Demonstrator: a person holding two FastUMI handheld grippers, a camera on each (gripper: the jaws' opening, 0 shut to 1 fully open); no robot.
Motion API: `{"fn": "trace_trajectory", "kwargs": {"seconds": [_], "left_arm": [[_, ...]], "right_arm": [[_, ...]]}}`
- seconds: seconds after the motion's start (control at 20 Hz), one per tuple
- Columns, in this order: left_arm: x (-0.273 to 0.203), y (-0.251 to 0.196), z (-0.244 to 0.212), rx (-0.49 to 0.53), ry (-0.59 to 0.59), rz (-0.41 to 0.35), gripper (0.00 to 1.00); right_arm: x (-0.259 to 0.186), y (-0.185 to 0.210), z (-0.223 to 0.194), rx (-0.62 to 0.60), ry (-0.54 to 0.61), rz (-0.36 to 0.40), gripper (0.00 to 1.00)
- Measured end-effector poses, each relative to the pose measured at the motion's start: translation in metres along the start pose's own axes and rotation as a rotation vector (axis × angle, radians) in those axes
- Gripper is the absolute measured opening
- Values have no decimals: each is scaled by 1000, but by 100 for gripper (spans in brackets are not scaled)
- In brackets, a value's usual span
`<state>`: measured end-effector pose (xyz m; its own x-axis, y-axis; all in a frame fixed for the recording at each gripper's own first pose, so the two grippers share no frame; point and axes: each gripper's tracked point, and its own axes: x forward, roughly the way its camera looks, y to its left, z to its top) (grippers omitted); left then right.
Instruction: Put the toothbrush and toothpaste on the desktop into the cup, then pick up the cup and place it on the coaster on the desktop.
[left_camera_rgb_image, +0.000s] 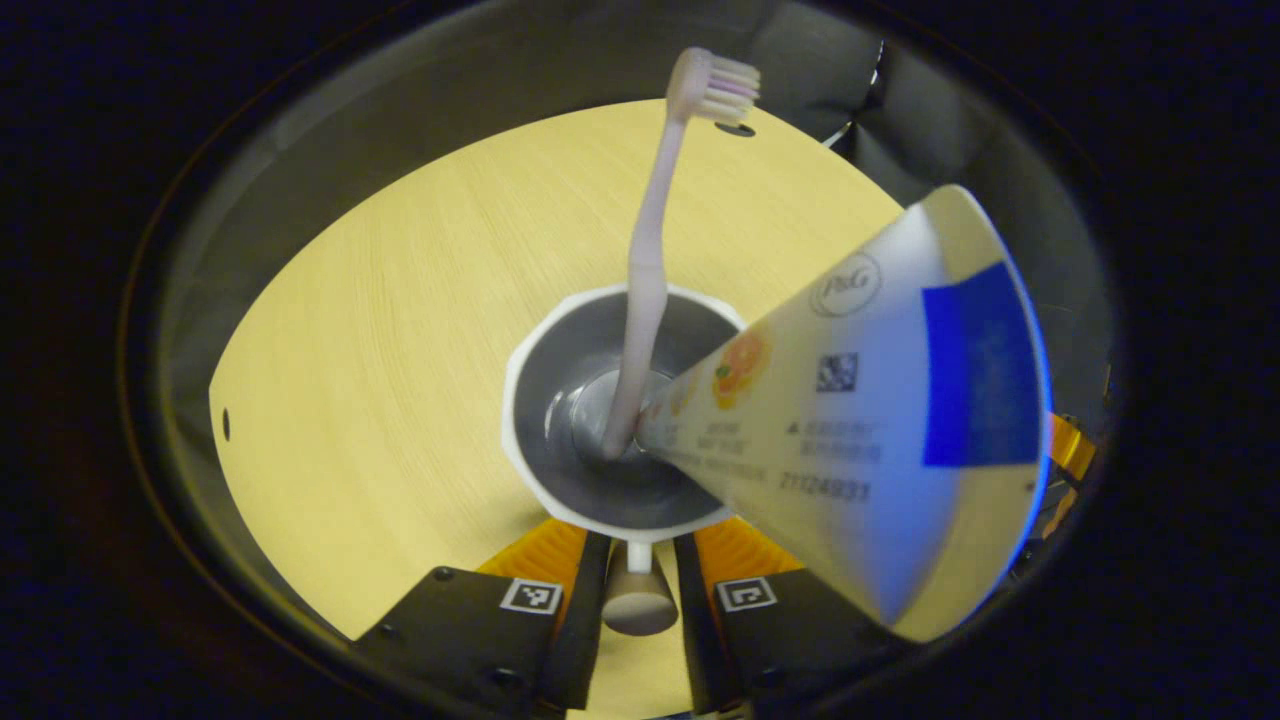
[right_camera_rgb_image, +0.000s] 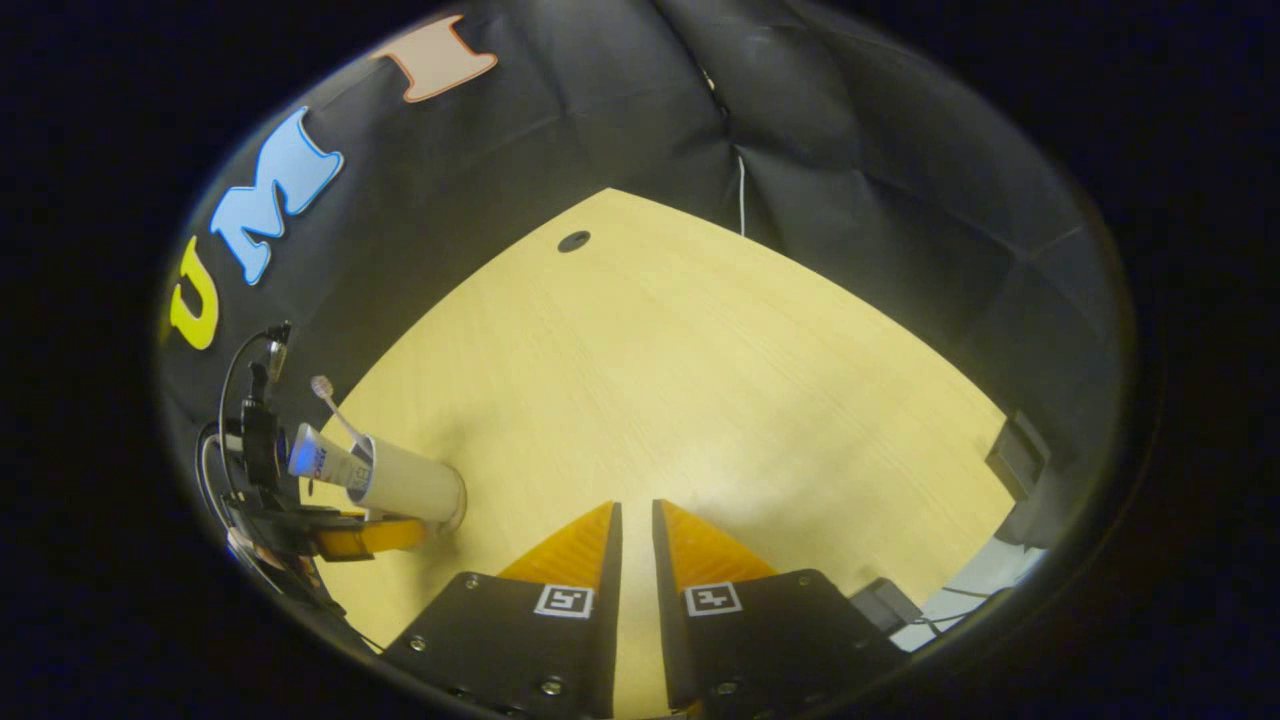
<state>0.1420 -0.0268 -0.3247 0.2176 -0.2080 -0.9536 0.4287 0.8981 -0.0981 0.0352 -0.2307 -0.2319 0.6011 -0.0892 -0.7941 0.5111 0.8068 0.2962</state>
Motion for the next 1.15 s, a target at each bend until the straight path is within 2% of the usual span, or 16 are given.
{"fn": "trace_trajectory", "kwargs": {"seconds": [0.05,0.1,0.3,0.4,0.7,0.9,1.15], "left_arm": [[-7,5,2,-4,-18,4,51],[-15,11,6,-10,-44,9,63],[-65,31,20,-45,-193,33,77],[-76,13,24,-66,-302,65,74],[-198,38,29,-134,-650,201,74],[-260,42,26,-162,-879,339,75],[-302,34,11,-259,-1102,454,74]], "right_arm": [[1,4,0,-11,2,11,19],[1,7,0,-21,3,22,19],[-7,40,3,-105,-4,84,19],[-15,63,7,-155,-24,127,19],[-51,134,26,-305,-117,270,19],[-91,171,47,-429,-246,354,19],[-143,207,74,-537,-426,469,19]]}}
